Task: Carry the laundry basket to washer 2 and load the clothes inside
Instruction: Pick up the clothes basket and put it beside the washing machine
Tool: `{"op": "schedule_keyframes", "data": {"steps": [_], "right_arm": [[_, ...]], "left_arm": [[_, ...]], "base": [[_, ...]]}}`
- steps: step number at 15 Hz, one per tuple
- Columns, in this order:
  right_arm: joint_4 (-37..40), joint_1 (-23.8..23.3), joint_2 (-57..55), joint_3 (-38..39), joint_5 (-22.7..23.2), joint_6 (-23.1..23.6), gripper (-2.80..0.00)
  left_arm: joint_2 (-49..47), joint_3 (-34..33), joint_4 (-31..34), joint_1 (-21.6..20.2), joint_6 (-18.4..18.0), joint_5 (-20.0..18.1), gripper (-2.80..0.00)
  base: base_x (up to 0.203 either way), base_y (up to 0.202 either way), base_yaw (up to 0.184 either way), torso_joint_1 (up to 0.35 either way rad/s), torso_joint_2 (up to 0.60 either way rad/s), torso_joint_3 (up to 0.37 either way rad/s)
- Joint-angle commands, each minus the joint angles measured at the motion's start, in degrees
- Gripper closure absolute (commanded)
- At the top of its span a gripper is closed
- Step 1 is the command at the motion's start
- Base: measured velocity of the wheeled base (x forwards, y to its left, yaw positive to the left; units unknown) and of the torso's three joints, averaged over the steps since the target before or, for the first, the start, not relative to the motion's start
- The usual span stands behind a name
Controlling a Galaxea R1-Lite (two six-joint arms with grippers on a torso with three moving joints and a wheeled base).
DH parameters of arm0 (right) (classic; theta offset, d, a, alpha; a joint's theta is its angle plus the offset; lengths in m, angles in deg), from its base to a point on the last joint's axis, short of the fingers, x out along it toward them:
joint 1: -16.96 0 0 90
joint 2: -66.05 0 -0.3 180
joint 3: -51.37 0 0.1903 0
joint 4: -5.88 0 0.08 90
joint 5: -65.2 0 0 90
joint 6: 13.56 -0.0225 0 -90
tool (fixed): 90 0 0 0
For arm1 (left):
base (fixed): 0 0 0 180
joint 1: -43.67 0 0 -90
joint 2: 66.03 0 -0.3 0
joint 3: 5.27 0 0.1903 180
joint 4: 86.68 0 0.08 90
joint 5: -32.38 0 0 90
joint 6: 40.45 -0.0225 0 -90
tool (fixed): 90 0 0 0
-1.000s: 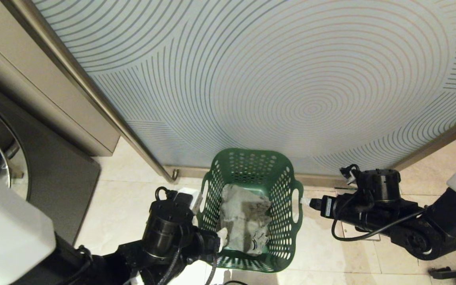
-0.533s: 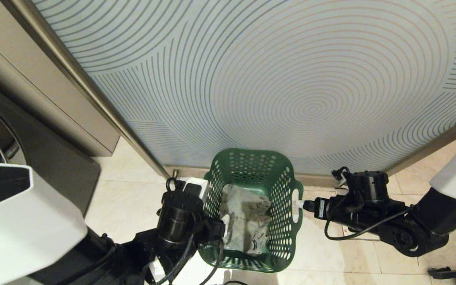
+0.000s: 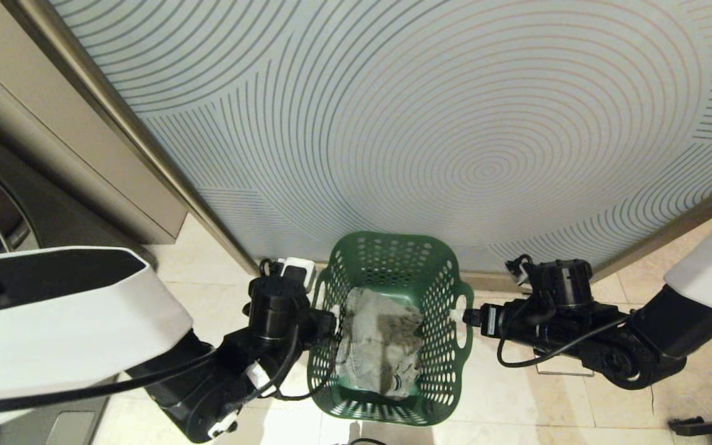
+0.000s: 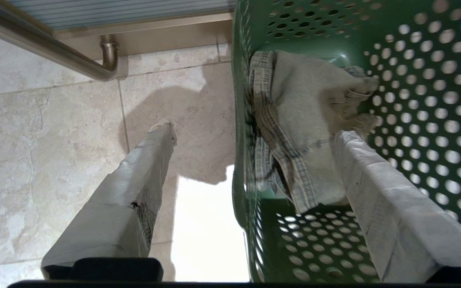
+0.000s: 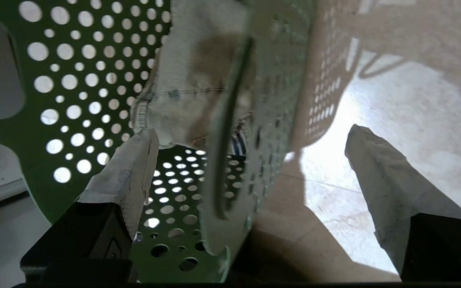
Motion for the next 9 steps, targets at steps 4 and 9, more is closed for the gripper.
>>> {"op": "schedule_keyframes", "data": {"steps": [4,9], "right_arm": [[-0.9,0.6,-2.9,-1.0,0.2,0.0,-2.8],[-1.0,0.6,-5.1,-3.5,0.8,-0.1,-2.8]], "left_arm": [[-8.6,1.6,-5.2,-1.3,-0.6,0.1,-2.8],[-10.7,1.7,-7.0,-1.5,-0.9,0.1,-2.8]], "base": [[0.0,0.0,0.0,0.0,0.0,0.0],[0.0,0.0,0.0,0.0,0.0,0.0]]}}
